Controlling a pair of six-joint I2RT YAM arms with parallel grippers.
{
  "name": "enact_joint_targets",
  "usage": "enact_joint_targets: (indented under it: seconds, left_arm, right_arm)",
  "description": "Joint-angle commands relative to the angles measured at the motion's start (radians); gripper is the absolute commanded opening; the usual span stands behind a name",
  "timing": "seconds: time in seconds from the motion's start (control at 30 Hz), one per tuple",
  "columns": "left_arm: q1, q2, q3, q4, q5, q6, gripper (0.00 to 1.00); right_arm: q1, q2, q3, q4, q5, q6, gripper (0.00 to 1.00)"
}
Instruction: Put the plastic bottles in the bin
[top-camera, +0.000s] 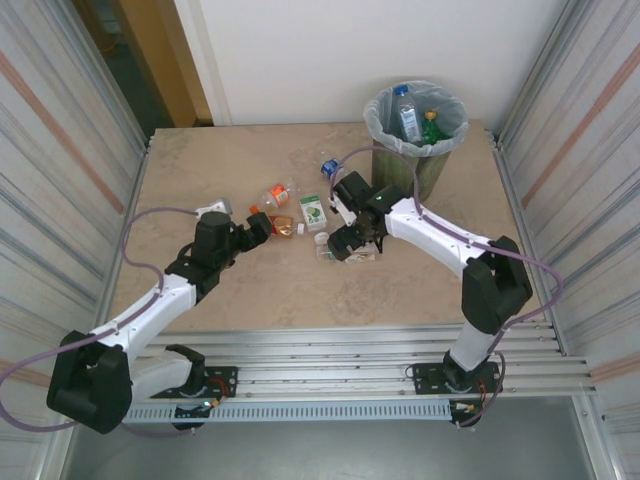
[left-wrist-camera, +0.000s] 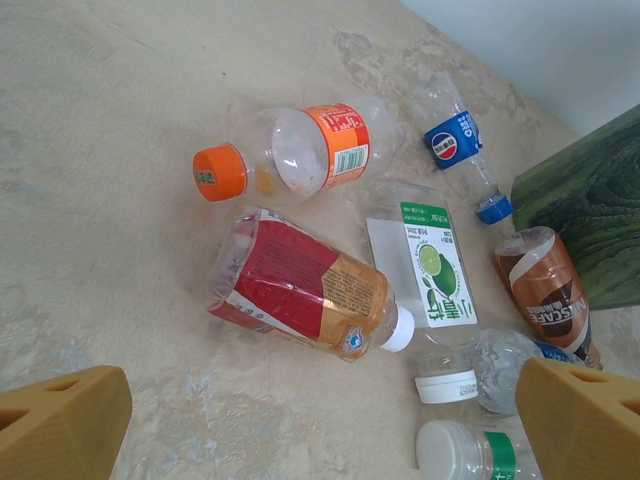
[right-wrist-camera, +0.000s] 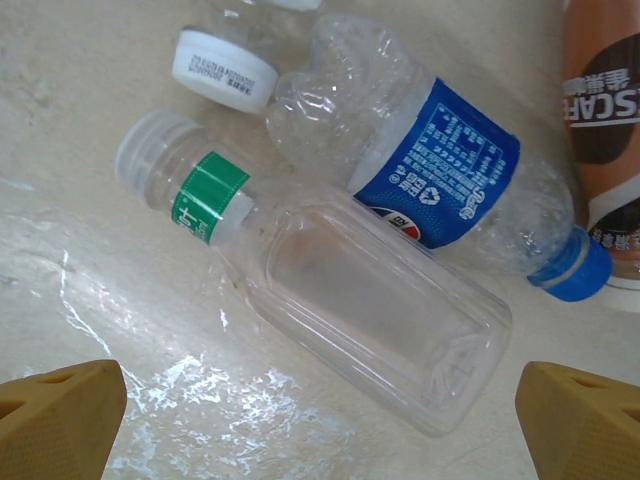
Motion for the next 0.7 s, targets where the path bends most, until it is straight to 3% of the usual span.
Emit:
enact_joint_targets:
  seconds: [0.0, 0.67]
  left_arm:
    - [0.01, 0.007, -0.011, 0.005, 0.003, -0.019, 0.99]
    - [0.018, 0.041, -0.011, 0.023, 0.023, -0.045, 0.99]
  right_arm:
    - [0.003, 0.038, 0.061, -0.031, 0.023, -0.039, 0.99]
    - [0.004, 0.145, 0.105, -0.061, 0.018, -0.081, 0.99]
